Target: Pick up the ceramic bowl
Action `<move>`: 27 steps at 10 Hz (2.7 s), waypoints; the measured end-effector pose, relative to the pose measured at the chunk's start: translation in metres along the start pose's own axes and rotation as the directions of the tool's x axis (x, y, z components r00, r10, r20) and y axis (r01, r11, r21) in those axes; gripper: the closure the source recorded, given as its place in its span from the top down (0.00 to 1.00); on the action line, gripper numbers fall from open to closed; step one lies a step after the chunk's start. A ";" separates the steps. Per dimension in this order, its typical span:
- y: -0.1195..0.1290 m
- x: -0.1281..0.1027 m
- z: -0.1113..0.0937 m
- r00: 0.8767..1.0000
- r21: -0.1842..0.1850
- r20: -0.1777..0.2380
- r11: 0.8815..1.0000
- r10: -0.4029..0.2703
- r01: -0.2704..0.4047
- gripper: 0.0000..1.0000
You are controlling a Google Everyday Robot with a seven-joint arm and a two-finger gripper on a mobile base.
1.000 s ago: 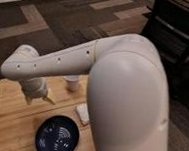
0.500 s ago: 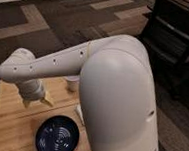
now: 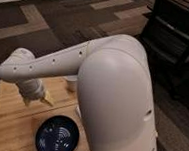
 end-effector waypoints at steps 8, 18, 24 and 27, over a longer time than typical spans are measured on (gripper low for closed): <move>0.000 0.000 0.000 1.000 0.000 0.000 1.000 0.001 -0.001 0.65; -0.013 -0.002 0.002 1.000 0.014 -0.007 1.000 0.021 -0.020 0.65; -0.012 -0.002 0.002 1.000 0.014 -0.008 1.000 0.019 -0.019 0.65; -0.013 -0.002 0.002 1.000 0.014 -0.008 1.000 0.020 -0.019 0.38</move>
